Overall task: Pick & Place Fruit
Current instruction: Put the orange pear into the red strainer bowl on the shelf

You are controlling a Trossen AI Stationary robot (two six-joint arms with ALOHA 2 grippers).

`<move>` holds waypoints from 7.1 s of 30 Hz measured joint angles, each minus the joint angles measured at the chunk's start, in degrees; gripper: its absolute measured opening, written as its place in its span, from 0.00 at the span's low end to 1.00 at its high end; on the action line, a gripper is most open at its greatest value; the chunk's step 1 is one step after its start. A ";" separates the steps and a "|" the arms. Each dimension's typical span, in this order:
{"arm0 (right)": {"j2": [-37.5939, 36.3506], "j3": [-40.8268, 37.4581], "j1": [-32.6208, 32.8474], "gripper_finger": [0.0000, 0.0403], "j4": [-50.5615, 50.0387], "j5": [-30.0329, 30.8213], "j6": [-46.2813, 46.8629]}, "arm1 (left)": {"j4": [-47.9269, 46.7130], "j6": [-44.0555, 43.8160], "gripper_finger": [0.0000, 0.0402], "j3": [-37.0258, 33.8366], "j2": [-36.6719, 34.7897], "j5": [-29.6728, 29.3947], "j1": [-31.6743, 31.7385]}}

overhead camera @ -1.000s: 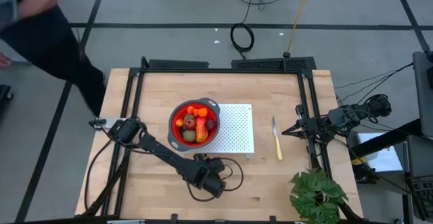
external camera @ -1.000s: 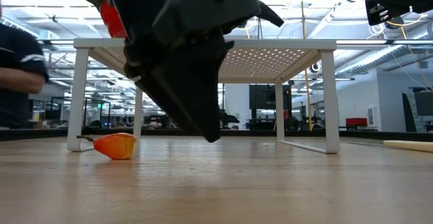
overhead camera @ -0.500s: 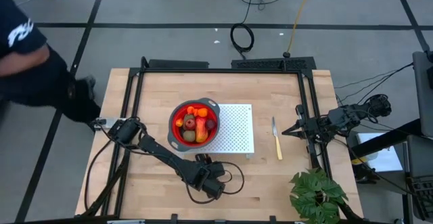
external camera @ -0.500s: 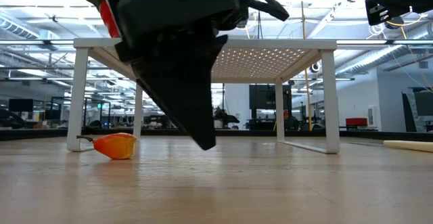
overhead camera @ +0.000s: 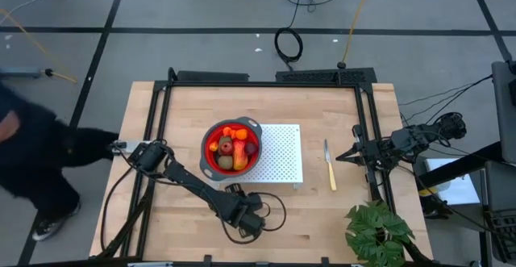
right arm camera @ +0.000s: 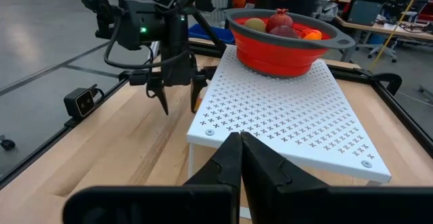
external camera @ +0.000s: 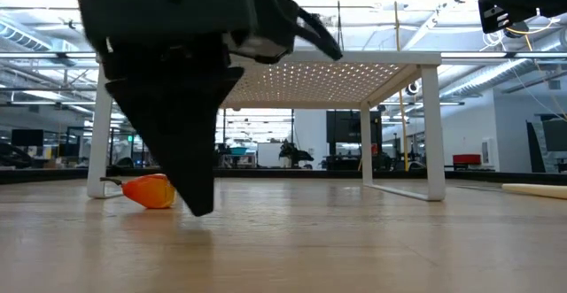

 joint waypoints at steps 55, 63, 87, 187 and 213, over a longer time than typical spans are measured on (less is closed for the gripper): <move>0.00 0.00 -0.02 0.00 0.02 -0.02 0.20 | 4.60 4.83 0.62 1.22 -0.26 -0.29 3.65; 0.00 0.00 0.00 0.00 0.00 -0.02 0.20 | -5.78 4.44 0.62 6.30 -0.24 -4.18 3.12; 0.00 0.00 -0.01 0.00 0.14 -0.02 0.22 | -11.81 -4.31 0.62 4.68 -0.22 -8.83 -1.98; -0.02 0.00 -0.01 0.00 0.24 -0.06 0.22 | 21.97 -12.17 0.22 0.17 -5.81 3.05 -3.93; 0.00 0.00 -0.02 0.00 0.67 -0.06 0.22 | 78.02 31.22 0.22 0.26 -13.71 -11.82 -4.80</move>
